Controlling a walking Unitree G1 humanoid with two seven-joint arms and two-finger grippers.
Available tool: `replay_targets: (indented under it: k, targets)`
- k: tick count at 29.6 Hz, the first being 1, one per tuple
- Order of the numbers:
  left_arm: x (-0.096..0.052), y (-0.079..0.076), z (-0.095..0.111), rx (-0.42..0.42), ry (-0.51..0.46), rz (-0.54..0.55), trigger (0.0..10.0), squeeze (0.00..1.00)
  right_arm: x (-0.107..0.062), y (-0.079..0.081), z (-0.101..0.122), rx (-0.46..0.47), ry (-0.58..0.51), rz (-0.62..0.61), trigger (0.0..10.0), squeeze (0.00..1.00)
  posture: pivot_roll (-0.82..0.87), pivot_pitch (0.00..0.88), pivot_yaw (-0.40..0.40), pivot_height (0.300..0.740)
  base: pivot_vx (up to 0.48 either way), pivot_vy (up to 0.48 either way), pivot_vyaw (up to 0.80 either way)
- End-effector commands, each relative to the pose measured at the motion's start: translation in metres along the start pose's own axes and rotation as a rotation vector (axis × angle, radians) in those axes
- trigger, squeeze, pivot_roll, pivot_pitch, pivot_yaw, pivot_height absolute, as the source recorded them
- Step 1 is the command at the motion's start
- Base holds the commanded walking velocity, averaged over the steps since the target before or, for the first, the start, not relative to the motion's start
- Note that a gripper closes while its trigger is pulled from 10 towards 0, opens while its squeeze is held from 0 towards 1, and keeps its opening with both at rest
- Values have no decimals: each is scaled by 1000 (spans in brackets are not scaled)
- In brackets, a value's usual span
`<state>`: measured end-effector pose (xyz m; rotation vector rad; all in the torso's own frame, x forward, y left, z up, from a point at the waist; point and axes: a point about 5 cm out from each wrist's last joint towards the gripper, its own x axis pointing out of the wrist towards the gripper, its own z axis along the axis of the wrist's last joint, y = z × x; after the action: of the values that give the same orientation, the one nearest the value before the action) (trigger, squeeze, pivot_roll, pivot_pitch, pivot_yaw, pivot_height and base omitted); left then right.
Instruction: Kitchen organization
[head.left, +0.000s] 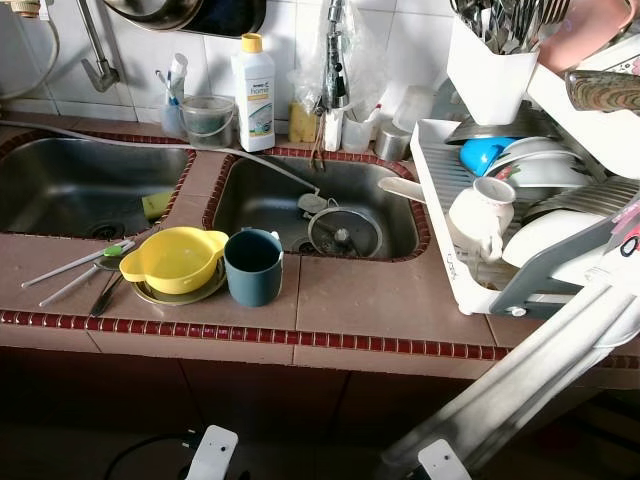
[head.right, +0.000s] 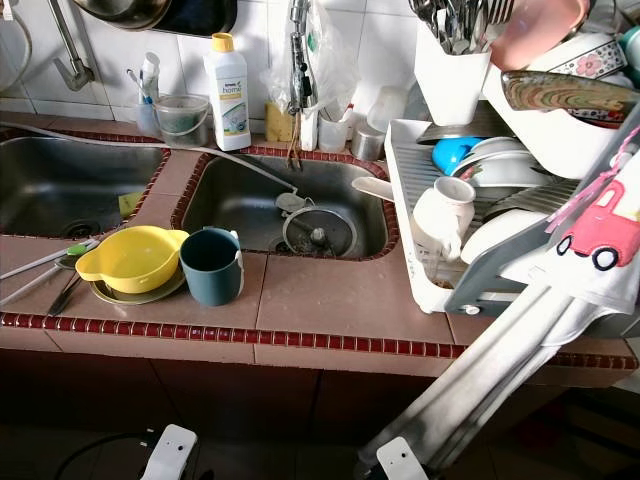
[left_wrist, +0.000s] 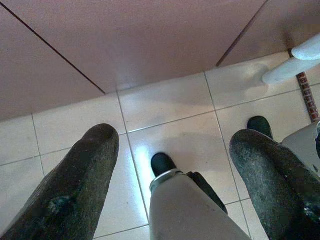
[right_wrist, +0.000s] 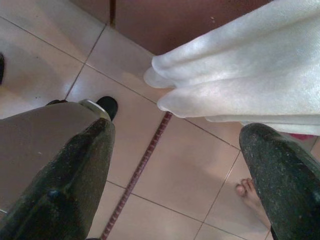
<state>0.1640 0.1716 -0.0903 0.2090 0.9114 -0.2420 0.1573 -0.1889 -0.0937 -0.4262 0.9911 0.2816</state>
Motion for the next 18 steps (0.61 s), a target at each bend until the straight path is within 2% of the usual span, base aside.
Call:
replay_targets:
  k: [1, 18]
  targets:
    - [1, -3, 4, 19, -13, -12, 10000, 0, 0, -1, 0, 7, -4, -3, 10000, 0, -31, 0, -60, 740, 0, 0, 0]
    - [1, -4, 3, 4, -9, -20, 10000, 0, 0, 5, 1, 17, -11, 0, 10000, 0, -29, 0, -52, 740, 0, 0, 0]
